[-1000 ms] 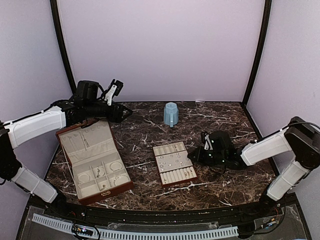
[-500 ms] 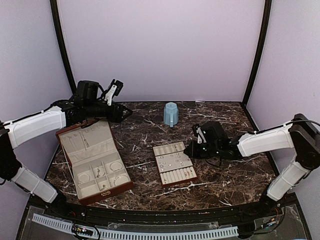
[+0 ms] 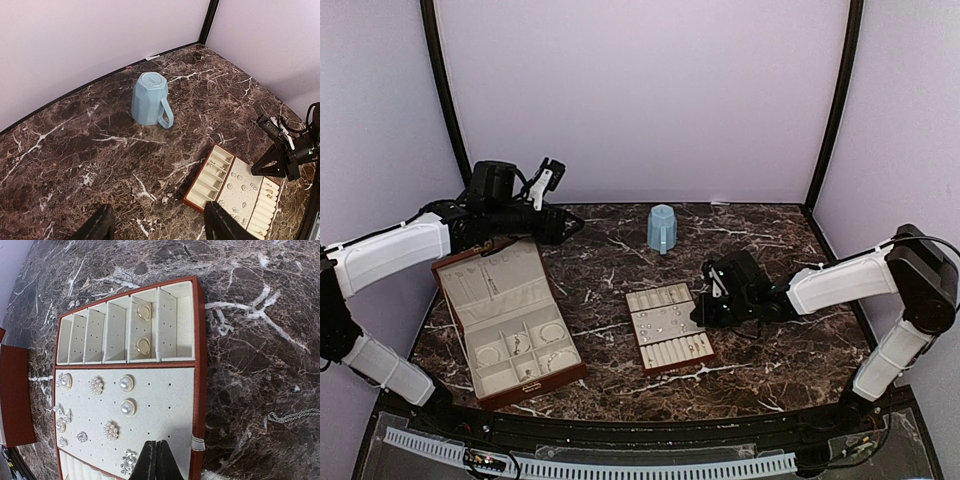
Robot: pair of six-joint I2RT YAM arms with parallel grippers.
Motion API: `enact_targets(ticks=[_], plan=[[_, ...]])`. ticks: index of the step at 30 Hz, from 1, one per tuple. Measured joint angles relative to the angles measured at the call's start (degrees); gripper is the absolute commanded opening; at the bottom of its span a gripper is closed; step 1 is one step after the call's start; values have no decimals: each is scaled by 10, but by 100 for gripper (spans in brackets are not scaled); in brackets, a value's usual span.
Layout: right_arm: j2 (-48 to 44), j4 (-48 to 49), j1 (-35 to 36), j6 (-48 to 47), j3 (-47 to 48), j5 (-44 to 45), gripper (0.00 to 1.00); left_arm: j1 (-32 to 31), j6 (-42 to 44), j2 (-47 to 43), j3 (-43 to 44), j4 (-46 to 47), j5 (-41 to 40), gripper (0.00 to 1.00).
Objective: Organize the mixed jewelry
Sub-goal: Move to the center of the board in the compartment layer.
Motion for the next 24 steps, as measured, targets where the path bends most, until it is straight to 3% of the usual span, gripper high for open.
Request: enact_targets(ticks=[24], plan=[[0,24,0,22,-13,3,2,0,0,-6,-4,6,-7,64]])
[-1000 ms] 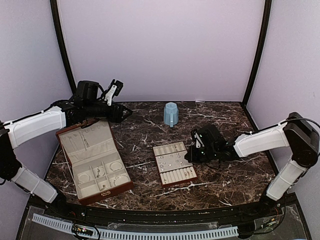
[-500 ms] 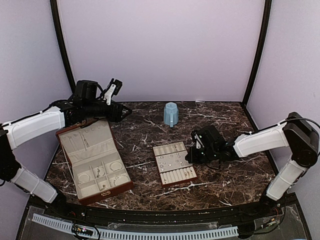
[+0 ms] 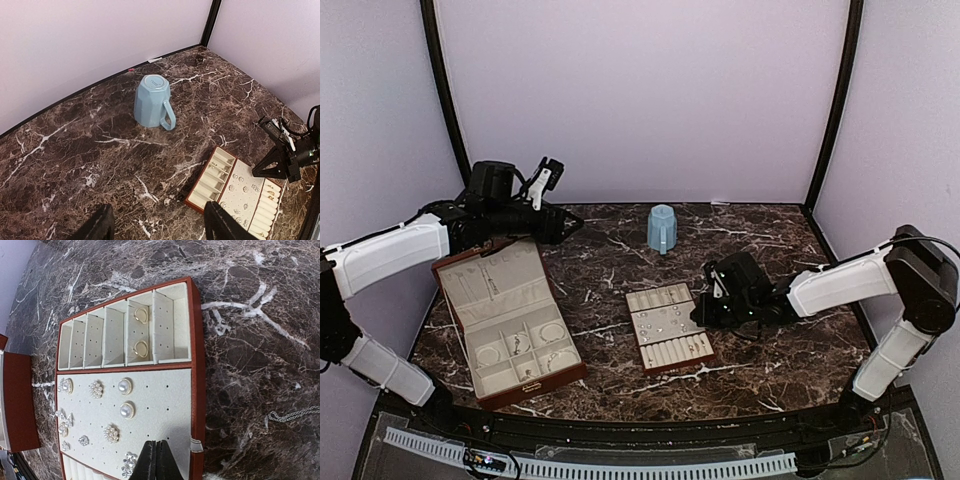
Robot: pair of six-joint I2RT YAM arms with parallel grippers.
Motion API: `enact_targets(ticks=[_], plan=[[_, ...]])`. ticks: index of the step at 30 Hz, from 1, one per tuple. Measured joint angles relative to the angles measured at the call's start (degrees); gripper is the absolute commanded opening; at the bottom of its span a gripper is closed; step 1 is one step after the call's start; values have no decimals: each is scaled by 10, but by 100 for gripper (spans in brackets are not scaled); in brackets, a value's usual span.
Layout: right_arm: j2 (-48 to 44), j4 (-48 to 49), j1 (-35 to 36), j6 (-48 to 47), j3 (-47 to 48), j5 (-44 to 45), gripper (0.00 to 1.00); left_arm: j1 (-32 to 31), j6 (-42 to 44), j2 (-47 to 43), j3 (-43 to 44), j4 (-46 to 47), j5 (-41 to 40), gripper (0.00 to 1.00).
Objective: Organize the mixed jewelry
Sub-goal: Move to the center of the board in the compartment layer.
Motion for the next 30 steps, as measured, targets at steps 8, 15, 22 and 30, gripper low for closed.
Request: enact_targets(ticks=[8,15,22,30], plan=[[-3,-3,0,3,0,14,11,0,0,-13,-1,2,-2,67],[-48,-43,-2,-16,17,45,39,5,-5,-24,9,0,1,74],[-84,-64,-18,-40,31,59,47,20,-8,-45,28,-11,-2,79],[-59,-132,-43,-76,86,62,46,65,-15,-46,54,-44,15,80]])
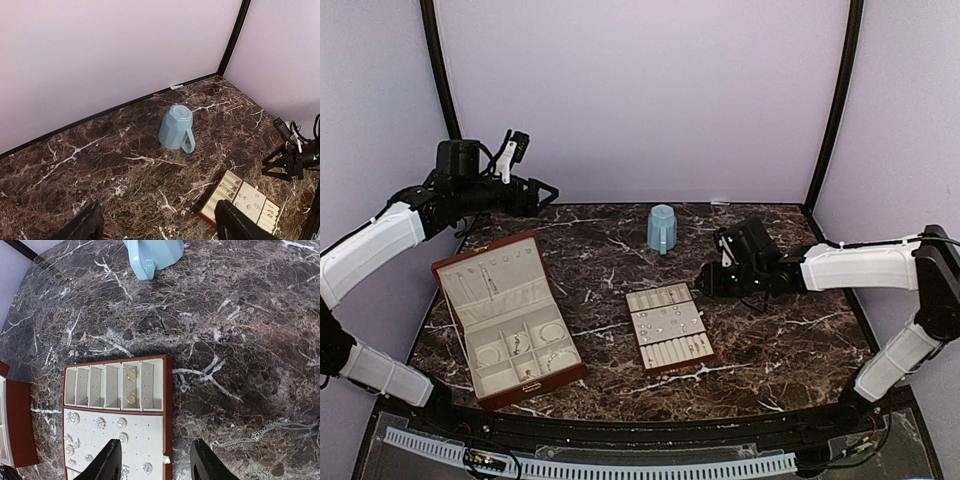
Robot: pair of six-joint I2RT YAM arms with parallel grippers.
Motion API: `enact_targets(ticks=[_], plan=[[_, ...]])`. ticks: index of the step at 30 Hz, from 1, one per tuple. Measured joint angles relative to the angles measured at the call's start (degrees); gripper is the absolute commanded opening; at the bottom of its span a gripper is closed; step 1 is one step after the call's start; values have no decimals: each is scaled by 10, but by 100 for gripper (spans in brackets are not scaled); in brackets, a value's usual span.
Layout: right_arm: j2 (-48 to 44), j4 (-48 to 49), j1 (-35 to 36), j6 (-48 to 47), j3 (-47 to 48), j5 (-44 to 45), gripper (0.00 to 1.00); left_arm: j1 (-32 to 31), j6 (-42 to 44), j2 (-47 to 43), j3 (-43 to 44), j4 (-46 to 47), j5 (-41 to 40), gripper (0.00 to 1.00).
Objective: Organize the mixed jewelry
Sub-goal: Move to the center of the board in the compartment layer.
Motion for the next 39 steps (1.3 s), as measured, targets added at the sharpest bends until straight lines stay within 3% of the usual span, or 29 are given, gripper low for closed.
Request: enact_targets(ticks=[12,22,39], plan=[[166,-63,-5,-51,145,-7,38,130,-32,-35,-44,-10,61,80],[223,-110,-5,-68,204,5,30,137,-20,-58,-89,5,30,80],[258,-136,-5,-75,234,16,7,137,-3,-84,-106,11,3,80]])
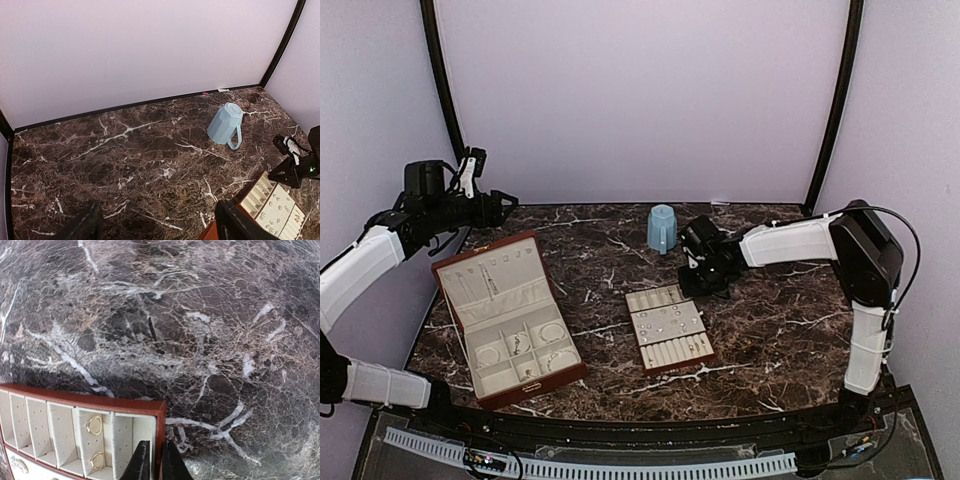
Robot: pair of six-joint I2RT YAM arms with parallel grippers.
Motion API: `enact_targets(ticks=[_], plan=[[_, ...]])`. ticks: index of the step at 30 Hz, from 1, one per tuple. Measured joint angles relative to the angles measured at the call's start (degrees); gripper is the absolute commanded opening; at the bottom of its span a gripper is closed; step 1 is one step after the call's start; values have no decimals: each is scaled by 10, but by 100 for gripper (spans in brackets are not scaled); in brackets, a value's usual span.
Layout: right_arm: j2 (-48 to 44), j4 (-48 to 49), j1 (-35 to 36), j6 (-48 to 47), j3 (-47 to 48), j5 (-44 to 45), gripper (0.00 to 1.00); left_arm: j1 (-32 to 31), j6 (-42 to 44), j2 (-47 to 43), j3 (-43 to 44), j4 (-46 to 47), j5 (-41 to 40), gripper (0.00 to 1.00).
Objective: Organize the mixed jewelry
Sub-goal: Move to the center of the board in the compartment layer.
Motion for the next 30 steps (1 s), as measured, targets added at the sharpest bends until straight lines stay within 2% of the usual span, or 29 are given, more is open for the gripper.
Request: enact_targets(ticks=[6,16,30], plan=[[13,-16,0,4,22,9,0,0,2,-1,-3,4,-3,80],[53,-68,-10,38,90,53,0,0,2,-12,-9,7,-7,80],[66,-73,-135,137,108,65,0,0,9,-31,-10,7,-20,80]])
